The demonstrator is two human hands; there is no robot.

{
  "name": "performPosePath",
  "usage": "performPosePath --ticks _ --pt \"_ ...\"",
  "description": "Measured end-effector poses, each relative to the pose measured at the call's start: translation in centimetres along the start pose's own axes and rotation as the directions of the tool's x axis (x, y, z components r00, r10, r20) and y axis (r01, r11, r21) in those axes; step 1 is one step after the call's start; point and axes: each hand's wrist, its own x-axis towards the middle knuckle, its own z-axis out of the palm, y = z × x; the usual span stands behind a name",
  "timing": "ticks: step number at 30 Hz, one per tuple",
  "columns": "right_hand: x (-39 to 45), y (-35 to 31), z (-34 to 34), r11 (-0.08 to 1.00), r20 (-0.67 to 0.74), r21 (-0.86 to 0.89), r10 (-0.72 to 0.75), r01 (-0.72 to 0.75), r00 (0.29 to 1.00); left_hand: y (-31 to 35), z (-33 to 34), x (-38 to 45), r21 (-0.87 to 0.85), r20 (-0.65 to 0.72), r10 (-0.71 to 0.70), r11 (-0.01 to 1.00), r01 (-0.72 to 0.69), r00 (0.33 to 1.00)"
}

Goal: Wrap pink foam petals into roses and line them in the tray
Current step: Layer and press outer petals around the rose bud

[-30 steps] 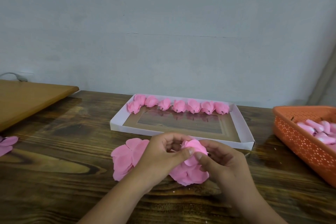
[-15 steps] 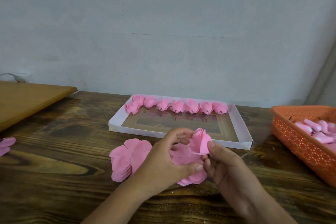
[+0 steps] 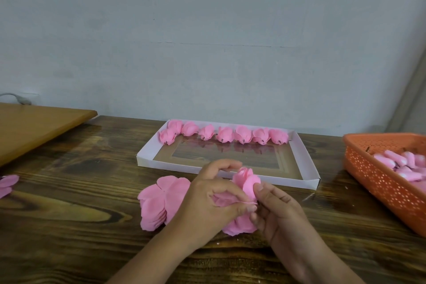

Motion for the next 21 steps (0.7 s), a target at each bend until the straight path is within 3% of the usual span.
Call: performPosePath --ticks 7,12,21 --pt "-0.06 0.12 0.35 1.000 0.034 -0.014 0.007 -0.007 0.999 -0.39 0.07 0.32 -0.215 -0.048 -0.081 0.974 0.069 0.996" --pt "-0.11 0.17 0.13 1.000 0.053 0.016 0.014 -0.015 0.999 -0.21 0.13 0.36 -0.250 -0.071 -0.092 0.966 0.072 0.993" --pt "-0.53 0.37 0.49 0.974 -0.005 -0.137 -0.183 0.180 0.983 -0.57 0.30 0.48 -0.253 -0.113 -0.295 0.932 0.260 0.949"
